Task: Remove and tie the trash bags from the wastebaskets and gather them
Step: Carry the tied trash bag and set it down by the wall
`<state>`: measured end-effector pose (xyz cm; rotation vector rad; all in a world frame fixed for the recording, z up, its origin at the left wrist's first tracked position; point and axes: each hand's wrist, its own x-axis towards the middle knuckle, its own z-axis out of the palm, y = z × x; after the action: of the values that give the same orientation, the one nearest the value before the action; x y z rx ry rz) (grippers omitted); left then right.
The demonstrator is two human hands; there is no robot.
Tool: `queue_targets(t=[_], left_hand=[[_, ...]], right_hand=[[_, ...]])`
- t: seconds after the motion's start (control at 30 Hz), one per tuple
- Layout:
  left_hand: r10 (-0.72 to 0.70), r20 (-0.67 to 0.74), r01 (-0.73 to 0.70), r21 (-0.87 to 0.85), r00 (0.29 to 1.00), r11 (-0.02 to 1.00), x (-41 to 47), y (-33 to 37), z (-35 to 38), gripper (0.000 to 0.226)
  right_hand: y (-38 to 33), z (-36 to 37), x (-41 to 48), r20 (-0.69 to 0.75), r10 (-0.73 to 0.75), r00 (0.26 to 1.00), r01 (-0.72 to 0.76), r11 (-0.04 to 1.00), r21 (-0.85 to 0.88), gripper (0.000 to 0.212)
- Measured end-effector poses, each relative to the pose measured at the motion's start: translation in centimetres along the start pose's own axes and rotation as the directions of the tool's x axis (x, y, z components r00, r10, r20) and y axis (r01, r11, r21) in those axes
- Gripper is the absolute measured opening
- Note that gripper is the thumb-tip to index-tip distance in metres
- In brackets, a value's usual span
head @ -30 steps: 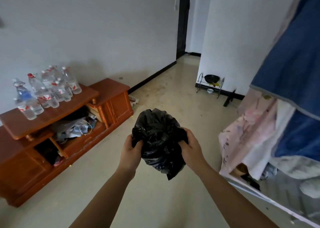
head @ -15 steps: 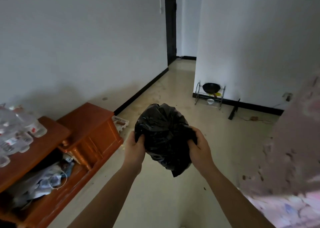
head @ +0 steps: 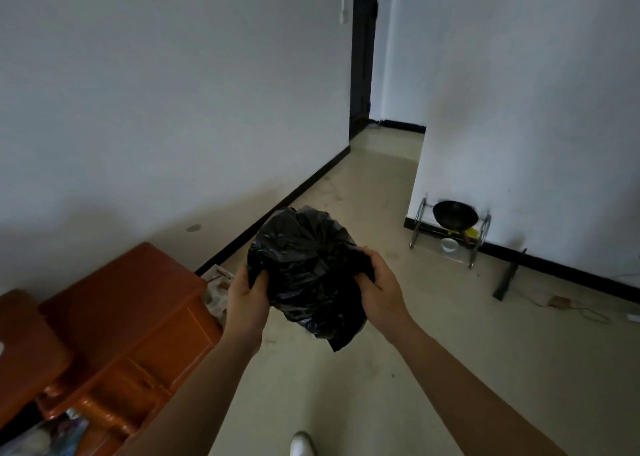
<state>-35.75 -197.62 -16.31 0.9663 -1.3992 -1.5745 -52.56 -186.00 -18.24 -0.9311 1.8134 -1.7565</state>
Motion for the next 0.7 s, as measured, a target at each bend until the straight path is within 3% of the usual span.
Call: queue_targets(t=[0.33, 0.53, 0.7], left_hand=[[-0.079, 0.066, 0.081, -0.037, 0.995, 0.996, 32.1, 0.3, 8.6, 0.023], [-0.157, 0.166, 0.167, -0.043, 0.974, 0.985, 46.9, -1.0, 17.5, 0.028], [-0.135, 0.093, 0.136, -0.002, 0.986, 0.991, 62.0, -3.3, 25.7, 0.019]], right_hand=[[4.9, 2.0, 30.9, -0.049, -0.026, 0.998, 0.021, 0.995, -0.1, 0.034], [8.9, -1.2, 46.0, -0.165, 0.117, 0.979, -0.118, 0.993, 0.004, 0.042], [14.4, -3.6, 62.6, -0.101, 0.115, 0.988, -0.123, 0.99, -0.075, 0.03]])
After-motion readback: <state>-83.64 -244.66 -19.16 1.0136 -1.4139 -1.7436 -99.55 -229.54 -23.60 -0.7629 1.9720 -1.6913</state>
